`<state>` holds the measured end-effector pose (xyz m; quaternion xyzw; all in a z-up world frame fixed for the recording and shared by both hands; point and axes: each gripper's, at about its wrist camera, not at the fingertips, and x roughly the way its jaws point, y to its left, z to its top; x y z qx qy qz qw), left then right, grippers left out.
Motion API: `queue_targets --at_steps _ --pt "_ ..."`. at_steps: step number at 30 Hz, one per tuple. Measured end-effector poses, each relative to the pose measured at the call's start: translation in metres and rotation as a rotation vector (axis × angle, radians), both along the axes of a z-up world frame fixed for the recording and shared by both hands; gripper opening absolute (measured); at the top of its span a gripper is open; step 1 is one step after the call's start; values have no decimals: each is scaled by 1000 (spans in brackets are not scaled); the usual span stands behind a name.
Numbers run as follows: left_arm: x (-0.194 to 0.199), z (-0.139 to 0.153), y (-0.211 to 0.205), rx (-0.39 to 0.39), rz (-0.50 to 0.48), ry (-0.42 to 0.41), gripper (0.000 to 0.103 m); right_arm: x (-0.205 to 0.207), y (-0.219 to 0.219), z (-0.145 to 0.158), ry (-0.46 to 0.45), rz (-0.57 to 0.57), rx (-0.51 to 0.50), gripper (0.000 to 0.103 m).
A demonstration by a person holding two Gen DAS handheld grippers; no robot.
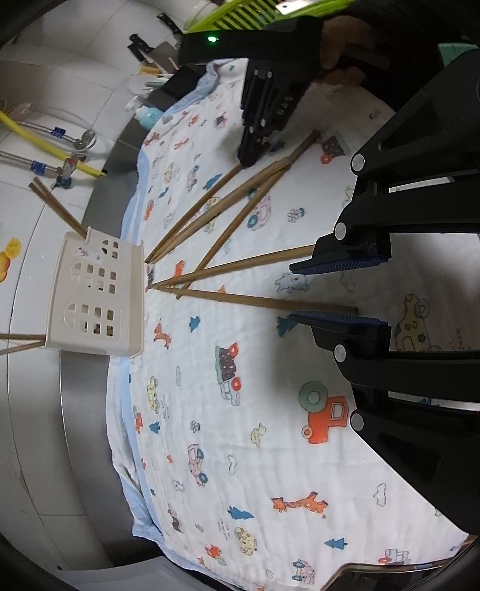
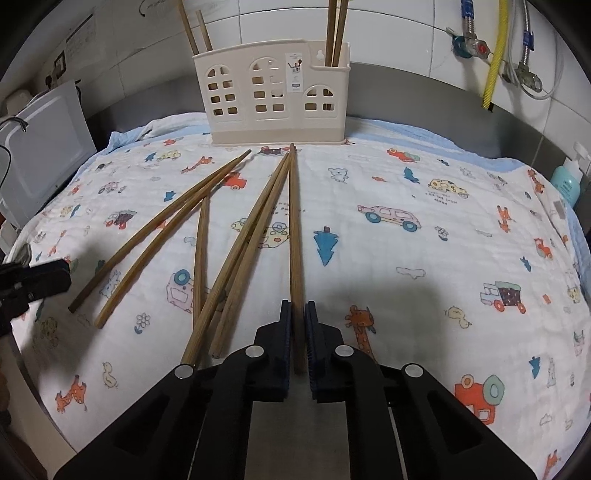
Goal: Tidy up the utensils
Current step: 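Move both tools back down over the remaining chopsticks, then close the left tool on a chopstick while the right tool grasps another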
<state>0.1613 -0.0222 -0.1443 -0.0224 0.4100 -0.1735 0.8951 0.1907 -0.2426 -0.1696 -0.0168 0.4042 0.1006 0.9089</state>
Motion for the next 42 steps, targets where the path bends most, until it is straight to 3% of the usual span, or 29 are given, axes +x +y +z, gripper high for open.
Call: queue_targets --at_steps 9,18,21,25,30,42 --pt "12 -17 -2 7 20 46 20 0 -1 0 7 -5 20 7" --pt "19 -22 -10 23 34 40 19 0 0 1 8 -5 24 7" --pt "20 -22 -13 64 45 27 9 -1 0 1 8 -6 28 7" --pt "22 -20 -9 59 53 40 6 -3 -2 6 -2 -7 38 7" --pt "17 -5 -1 39 52 7 6 -11 -5 28 -49 -4 37 7" --pt "15 65 15 -14 49 -141 6 -12 -8 120 -216 50 34 7"
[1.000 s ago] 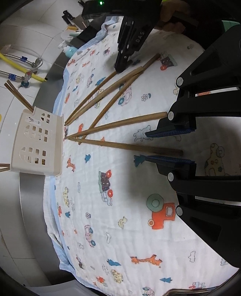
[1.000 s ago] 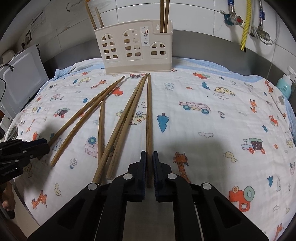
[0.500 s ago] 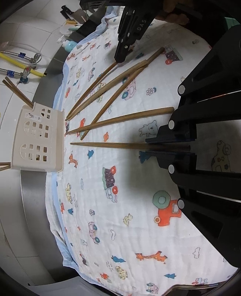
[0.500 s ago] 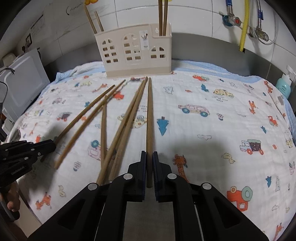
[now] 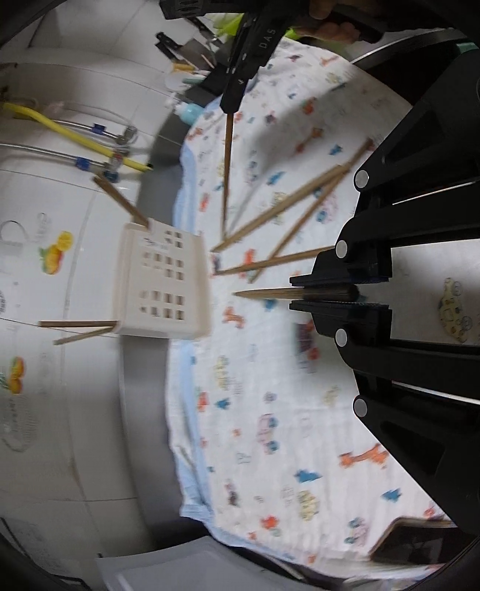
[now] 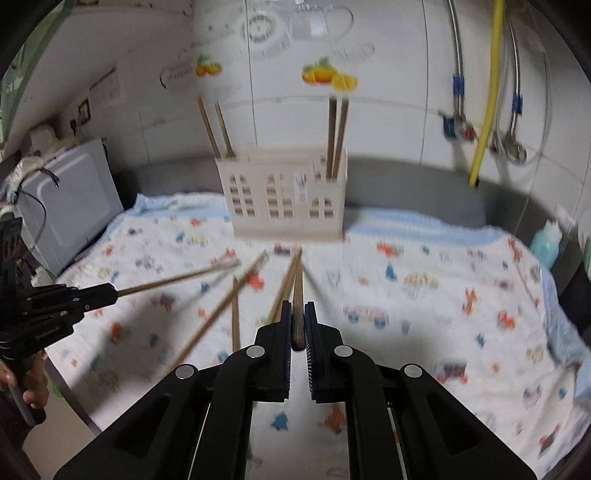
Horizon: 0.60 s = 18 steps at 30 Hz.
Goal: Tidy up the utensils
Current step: 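Close the left tool on a chopstick while the right tool grasps another, then lift both chopsticks upright and carry them over the beige holder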
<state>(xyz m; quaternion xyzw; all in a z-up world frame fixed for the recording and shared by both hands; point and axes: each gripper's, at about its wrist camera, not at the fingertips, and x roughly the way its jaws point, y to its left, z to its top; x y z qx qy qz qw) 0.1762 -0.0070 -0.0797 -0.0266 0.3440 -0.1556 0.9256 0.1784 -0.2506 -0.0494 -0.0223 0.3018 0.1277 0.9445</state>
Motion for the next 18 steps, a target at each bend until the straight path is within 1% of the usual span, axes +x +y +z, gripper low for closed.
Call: queue_targets --at_steps 4,9,15,18 --pt "9 21 2 -4 -12 -39 6 7 2 28 -24 36 -10 7" --pt "22 40 -1 11 -24 -68 6 17 7 56 -42 83 -24 7" --pt "40 62 -13 47 -62 -100 6 33 16 103 -86 124 -39 7" --pt "48 70 -19 64 -79 -115 6 42 19 121 -102 135 -41 7"
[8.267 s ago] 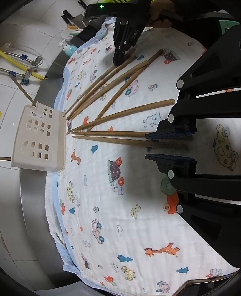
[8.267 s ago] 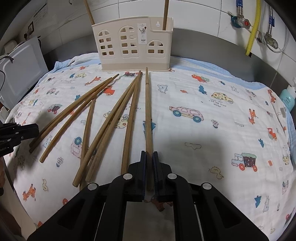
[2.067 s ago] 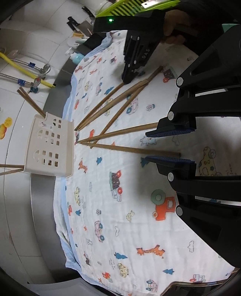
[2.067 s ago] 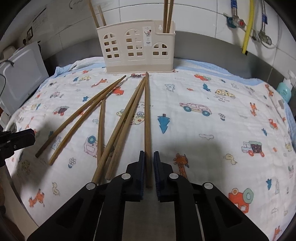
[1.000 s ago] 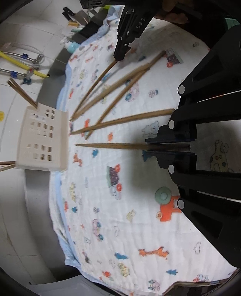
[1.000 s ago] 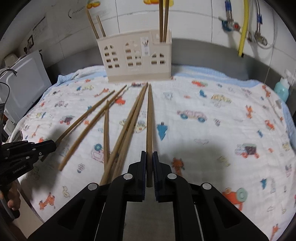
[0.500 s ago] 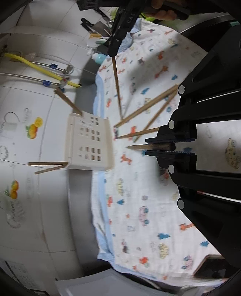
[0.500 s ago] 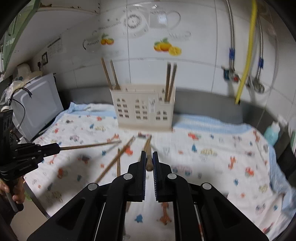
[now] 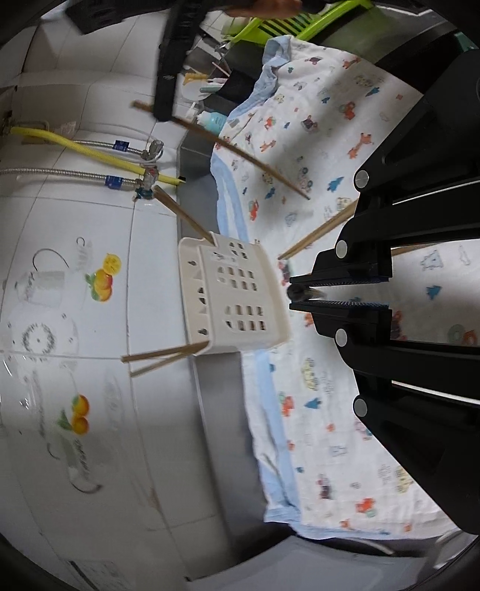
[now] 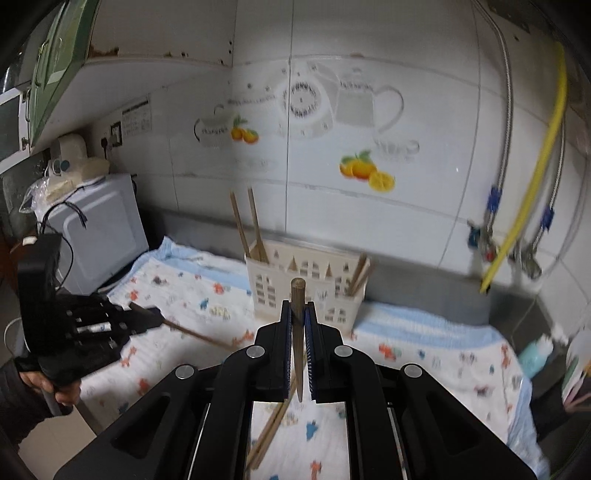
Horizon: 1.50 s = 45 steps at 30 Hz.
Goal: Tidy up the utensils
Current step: 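Lift both chopsticks upright and carry them over the beige holder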
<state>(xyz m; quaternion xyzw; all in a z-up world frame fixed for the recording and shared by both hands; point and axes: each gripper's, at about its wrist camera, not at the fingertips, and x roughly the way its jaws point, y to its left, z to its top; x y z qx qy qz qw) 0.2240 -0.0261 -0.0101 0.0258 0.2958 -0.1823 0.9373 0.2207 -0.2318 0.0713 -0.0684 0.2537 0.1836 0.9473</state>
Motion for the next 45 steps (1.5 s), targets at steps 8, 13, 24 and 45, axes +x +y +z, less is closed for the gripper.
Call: queue_targets --at_steps 8,13,24,45 --pt "18 13 -5 -6 -16 -12 6 28 12 41 -57 2 -13 7" --pt "25 28 -8 -10 -31 -39 6 48 12 61 -94 -23 5 7" --pt "37 70 -24 -12 -60 -130 5 104 9 72 -141 -110 21 7" --pt "89 165 -61 19 0 -426 5 158 10 6 -32 -112 -4 7"
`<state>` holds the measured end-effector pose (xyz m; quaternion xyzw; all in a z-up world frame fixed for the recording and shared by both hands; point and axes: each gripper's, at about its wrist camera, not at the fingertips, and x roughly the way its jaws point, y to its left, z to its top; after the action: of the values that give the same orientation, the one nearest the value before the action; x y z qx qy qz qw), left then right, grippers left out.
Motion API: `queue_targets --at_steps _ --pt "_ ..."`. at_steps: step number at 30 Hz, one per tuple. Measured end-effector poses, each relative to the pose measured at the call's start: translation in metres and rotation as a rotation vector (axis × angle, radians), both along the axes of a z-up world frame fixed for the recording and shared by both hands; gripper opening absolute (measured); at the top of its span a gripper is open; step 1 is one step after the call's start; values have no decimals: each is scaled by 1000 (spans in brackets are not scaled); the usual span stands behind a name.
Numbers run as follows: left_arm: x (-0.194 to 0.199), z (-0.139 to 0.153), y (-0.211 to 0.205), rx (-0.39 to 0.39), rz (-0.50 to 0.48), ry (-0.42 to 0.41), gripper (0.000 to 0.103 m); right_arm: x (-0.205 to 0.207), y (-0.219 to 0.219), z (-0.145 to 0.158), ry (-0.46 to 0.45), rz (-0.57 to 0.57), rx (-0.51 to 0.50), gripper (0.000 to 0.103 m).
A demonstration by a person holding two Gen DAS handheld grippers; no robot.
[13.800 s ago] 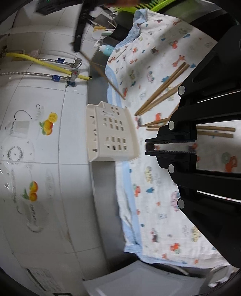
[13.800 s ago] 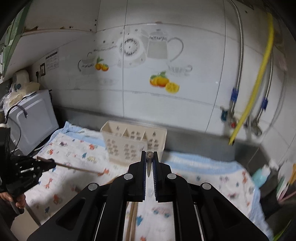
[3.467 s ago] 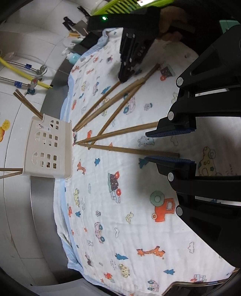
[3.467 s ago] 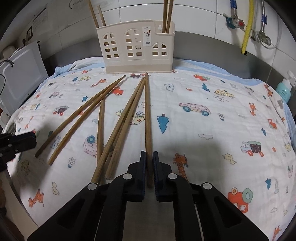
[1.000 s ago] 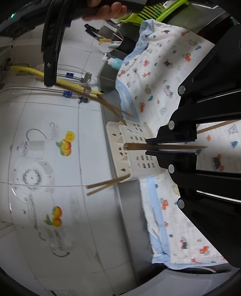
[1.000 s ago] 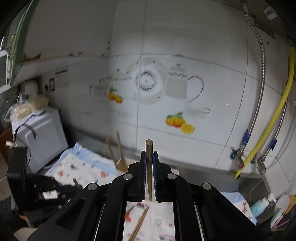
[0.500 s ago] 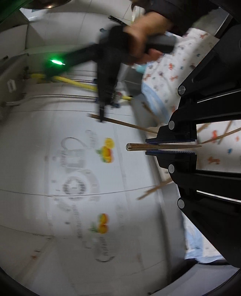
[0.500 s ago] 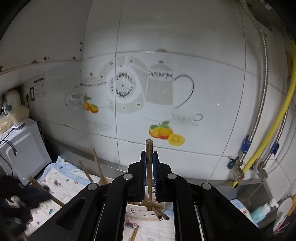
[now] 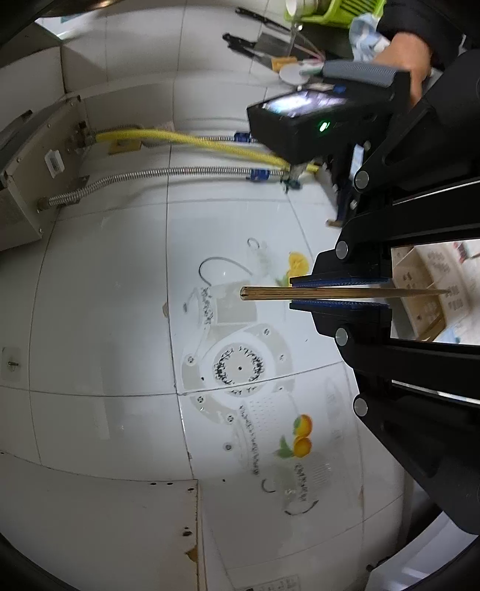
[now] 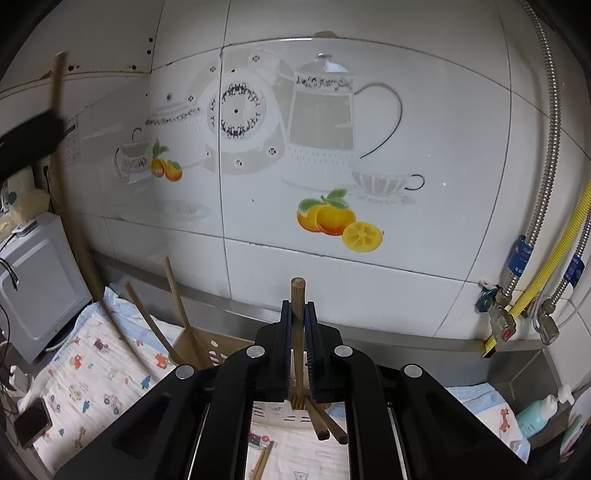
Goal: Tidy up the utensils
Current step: 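Lift both chopsticks upright and carry them over the beige holder, then lower both chopsticks into the holder and open both tools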
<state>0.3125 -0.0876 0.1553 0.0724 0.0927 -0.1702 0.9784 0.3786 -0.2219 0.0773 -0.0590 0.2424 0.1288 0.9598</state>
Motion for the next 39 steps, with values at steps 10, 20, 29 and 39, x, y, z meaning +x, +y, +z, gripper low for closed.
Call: queue_targets --at_steps 10,20,29,39 --pt "47 -18 -3 -18 51 24 5 4 -6 -8 15 7 -2 7" --pt "78 -58 7 -51 72 123 5 5 -6 -12 14 15 6 7" --pt "84 -78 14 -51 64 192 6 -7 -10 1 -18 8 25 19" --pt "61 -70 20 -43 61 194 8 -53 -20 15 -65 10 36 24"
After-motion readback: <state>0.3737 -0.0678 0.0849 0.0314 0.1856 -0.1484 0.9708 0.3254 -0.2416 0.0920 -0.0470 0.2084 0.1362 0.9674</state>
